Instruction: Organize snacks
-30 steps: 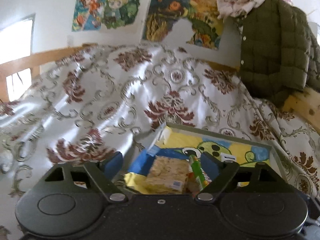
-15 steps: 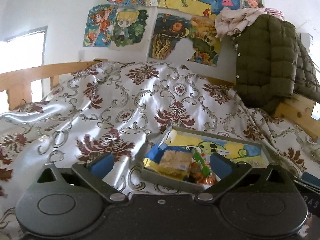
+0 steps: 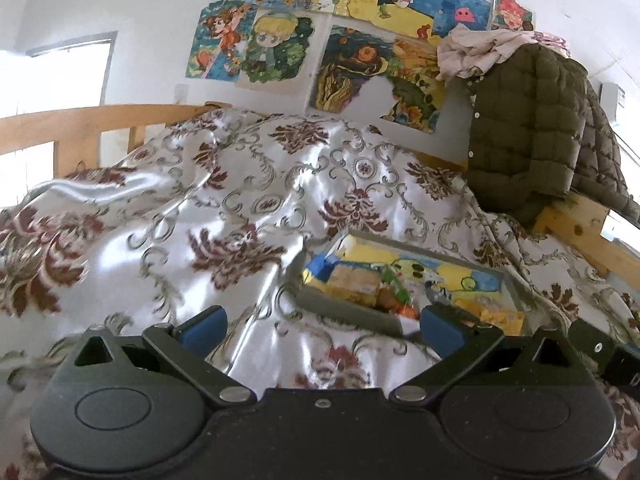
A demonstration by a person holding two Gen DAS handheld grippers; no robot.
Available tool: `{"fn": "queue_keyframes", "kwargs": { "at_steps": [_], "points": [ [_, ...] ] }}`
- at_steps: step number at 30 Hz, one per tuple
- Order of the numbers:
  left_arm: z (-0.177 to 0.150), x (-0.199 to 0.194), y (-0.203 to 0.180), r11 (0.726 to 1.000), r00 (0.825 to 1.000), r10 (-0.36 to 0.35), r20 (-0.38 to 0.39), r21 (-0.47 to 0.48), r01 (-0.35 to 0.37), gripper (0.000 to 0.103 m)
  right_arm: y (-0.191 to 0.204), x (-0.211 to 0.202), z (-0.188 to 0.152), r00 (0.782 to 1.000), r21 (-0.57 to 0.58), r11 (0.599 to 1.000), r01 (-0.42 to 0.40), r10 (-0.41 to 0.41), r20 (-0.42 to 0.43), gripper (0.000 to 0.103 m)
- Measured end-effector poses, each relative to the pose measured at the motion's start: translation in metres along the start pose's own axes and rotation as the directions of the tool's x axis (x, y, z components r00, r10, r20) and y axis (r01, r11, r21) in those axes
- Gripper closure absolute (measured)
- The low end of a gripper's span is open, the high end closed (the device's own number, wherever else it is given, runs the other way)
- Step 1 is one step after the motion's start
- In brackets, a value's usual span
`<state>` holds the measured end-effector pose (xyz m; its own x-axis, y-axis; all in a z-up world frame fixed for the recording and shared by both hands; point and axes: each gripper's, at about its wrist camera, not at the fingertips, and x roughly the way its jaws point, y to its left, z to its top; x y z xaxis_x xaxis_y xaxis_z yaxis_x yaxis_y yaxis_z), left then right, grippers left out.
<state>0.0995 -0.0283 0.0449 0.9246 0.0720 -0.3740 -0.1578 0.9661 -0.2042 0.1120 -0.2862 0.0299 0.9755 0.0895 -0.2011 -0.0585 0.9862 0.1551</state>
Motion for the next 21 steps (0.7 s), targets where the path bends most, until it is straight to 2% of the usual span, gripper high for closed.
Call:
{"fn": "queue_keyframes", "kwargs": {
  "at_steps": [11,21],
  "points": [
    [-0.019,-0.049,0.016,0.989,0.998,-0.06,0.008,0.138,0.059,0.001,0.014,-0.06,-0.01,1.0,0.006,1.0,0.019,-0.019,-0.011,0.0],
    [-0.024,-0.067,0.035,0.986,0.996,-0.091,0.006,0.142,0.089,0.001,0.032,-0.09,-0.019,1.0,-0.042,0.999,0.009,-0.01,-0.028,0.0]
  ]
}}
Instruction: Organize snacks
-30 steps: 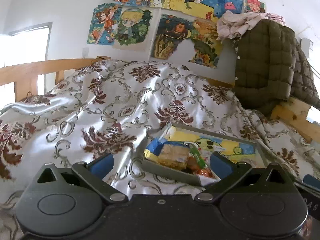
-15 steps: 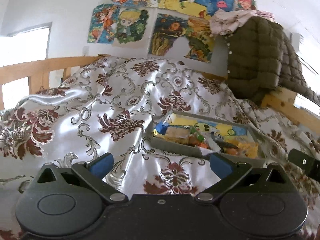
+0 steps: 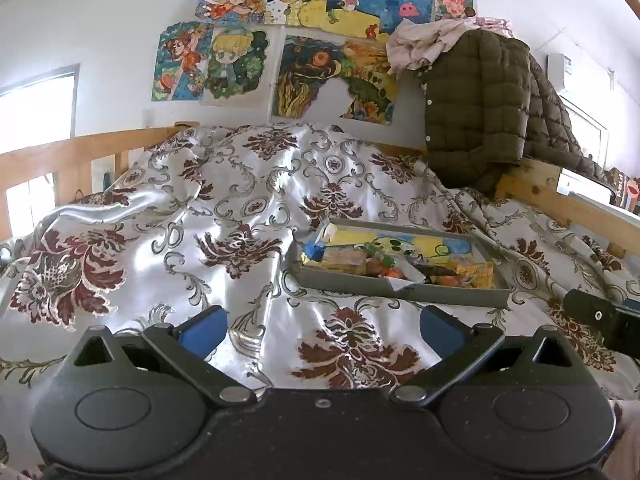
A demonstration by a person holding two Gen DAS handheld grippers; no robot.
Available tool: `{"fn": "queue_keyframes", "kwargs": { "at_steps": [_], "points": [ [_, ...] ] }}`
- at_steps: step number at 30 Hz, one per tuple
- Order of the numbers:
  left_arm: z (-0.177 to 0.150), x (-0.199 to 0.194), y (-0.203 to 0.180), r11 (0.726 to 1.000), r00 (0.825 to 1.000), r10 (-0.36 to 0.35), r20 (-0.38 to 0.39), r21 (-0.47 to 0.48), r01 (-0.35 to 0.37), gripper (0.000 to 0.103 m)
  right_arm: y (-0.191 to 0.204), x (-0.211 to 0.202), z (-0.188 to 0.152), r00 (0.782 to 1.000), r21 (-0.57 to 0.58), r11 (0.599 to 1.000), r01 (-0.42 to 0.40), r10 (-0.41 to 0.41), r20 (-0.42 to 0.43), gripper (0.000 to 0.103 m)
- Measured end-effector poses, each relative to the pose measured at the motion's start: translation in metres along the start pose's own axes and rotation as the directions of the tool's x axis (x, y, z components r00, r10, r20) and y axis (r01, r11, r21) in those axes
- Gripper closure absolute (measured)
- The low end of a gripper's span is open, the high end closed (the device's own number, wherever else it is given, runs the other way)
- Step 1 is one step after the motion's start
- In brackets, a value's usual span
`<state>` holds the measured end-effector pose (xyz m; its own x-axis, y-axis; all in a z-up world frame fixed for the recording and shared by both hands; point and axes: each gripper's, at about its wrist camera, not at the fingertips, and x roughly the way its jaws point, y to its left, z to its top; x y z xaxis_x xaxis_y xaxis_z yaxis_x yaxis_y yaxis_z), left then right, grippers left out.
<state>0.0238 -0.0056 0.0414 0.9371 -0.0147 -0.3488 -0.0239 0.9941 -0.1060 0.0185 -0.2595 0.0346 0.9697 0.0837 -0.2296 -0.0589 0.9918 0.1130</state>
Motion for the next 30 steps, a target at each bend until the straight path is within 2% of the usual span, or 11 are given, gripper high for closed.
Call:
{"fn": "queue_keyframes", "kwargs": {
  "at_steps": [4,13,21,25,30],
  "points": [
    [-0.003,-0.004,0.008,1.0,0.999,0.008,-0.032,-0.008,-0.009,0.001,0.008,-0.004,-0.005,1.0,-0.027,1.0,-0.001,0.001,-0.016,0.0],
    [-0.009,-0.009,0.016,1.0,0.998,0.028,-0.047,0.015,-0.027,0.001,0.03,-0.003,-0.014,0.998,-0.113,0.993,-0.031,0.026,-0.052,0.0],
    [-0.015,-0.002,0.016,0.999,0.995,0.054,-0.087,0.012,-0.053,0.001,0.028,0.005,-0.016,0.994,-0.094,0.994,-0.052,0.043,-0.099,0.0],
    [-0.016,-0.001,0.013,0.998,0.994,0.056,-0.091,0.029,-0.054,0.001,0.03,0.014,-0.02,0.988,-0.108,0.994,-0.032,0.015,-0.152,0.0],
    [-0.018,-0.001,0.01,0.997,0.994,0.054,-0.092,0.052,-0.05,0.001,0.032,0.015,-0.022,0.988,-0.119,0.992,-0.035,0.016,-0.156,0.0]
  ]
}}
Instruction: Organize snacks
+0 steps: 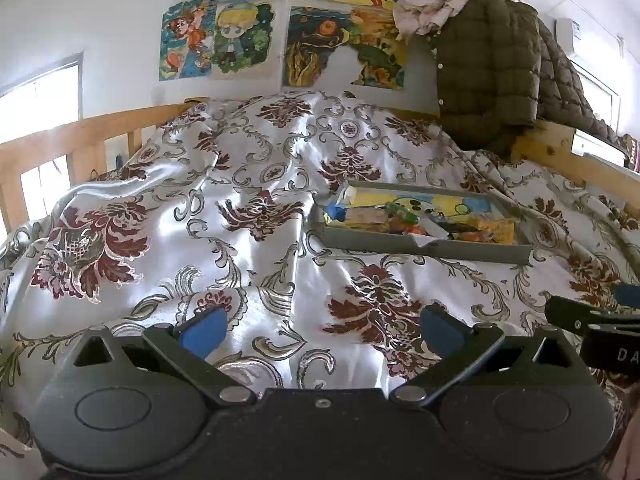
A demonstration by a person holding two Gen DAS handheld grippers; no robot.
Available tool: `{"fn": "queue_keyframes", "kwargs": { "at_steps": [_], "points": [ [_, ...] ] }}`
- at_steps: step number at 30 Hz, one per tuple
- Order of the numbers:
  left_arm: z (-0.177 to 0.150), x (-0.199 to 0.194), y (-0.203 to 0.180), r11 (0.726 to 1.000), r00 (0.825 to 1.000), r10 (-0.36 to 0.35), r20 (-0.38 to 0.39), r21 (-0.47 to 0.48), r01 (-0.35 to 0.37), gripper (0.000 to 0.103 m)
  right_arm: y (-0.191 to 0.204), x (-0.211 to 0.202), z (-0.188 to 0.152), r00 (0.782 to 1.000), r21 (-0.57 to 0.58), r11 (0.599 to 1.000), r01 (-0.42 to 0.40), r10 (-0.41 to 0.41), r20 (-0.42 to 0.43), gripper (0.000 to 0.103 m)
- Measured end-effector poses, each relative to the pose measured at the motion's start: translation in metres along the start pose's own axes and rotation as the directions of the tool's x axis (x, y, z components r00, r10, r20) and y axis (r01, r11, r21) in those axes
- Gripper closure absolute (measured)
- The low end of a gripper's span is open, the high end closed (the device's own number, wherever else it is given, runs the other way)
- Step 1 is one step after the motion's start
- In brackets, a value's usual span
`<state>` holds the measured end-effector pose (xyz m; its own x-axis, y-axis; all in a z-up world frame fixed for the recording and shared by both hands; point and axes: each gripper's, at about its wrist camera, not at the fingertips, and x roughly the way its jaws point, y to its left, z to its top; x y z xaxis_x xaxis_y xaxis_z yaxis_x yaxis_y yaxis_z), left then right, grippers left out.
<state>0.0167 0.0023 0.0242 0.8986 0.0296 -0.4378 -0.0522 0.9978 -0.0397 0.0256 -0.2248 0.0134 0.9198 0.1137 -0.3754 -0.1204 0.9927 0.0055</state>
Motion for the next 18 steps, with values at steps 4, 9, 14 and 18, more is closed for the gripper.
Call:
{"fn": "queue_keyframes", "kwargs": {
  "at_steps": [4,9,14,18],
  "points": [
    [0.0002,0.0004,-0.0011,1.0,1.0,-0.002,-0.003,-0.002,0.002,0.001,-0.0006,0.0007,-0.0001,1.0,0.005,1.0,0.0,0.0,-0.004,0.0],
    [-0.0002,0.0006,-0.0018,1.0,1.0,-0.002,-0.004,-0.002,0.002,0.001,-0.0013,0.0012,0.0003,1.0,0.002,1.0,0.0,0.0,-0.006,0.0],
    [-0.0003,0.0011,-0.0015,1.0,1.0,-0.002,-0.005,-0.003,0.002,0.001,-0.0008,0.0015,0.0005,1.0,0.002,1.0,0.001,-0.001,-0.006,0.0],
    [0.0002,0.0008,-0.0016,1.0,1.0,0.001,-0.006,-0.002,-0.001,0.001,-0.0007,0.002,-0.001,1.0,-0.002,1.0,0.003,-0.003,-0.009,0.0]
  ]
}}
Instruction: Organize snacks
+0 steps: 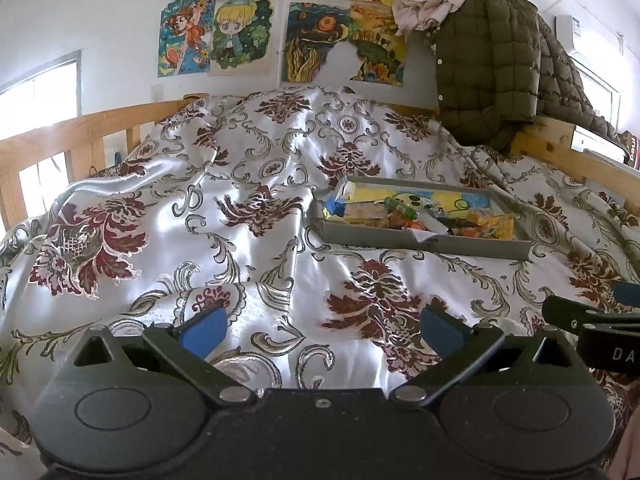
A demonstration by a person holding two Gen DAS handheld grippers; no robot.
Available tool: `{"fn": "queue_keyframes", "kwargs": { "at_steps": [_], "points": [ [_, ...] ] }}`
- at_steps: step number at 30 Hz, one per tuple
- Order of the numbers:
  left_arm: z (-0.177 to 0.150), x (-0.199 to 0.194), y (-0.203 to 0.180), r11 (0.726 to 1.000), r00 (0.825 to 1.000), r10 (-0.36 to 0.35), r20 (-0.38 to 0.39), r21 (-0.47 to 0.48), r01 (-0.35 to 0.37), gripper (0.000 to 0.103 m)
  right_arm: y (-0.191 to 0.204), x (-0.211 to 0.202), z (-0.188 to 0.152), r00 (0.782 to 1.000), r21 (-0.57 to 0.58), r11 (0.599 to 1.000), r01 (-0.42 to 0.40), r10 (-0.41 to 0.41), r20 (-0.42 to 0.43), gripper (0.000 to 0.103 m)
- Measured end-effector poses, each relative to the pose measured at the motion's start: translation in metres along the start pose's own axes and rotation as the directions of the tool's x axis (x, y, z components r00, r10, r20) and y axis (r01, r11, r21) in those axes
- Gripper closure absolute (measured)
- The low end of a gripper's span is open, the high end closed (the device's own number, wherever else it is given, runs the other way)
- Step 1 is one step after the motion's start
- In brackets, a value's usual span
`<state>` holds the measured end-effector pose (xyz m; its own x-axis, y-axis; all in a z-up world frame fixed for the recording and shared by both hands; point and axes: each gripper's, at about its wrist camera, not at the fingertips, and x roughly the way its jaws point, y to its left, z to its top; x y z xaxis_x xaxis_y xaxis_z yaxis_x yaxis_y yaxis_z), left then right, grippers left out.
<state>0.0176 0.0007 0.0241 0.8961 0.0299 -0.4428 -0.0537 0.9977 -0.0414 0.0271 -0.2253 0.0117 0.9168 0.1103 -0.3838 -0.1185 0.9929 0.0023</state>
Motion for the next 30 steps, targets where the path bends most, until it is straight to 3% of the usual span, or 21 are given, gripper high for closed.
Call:
{"fn": "queue_keyframes", "kwargs": {
  "at_steps": [30],
  "points": [
    [-0.0037,0.0016,0.0065,0.999,1.0,0.003,-0.023,-0.033,-0.003,0.001,0.0005,0.0016,-0.0032,1.0,-0.008,1.0,0.003,-0.003,-0.008,0.0]
  ]
}}
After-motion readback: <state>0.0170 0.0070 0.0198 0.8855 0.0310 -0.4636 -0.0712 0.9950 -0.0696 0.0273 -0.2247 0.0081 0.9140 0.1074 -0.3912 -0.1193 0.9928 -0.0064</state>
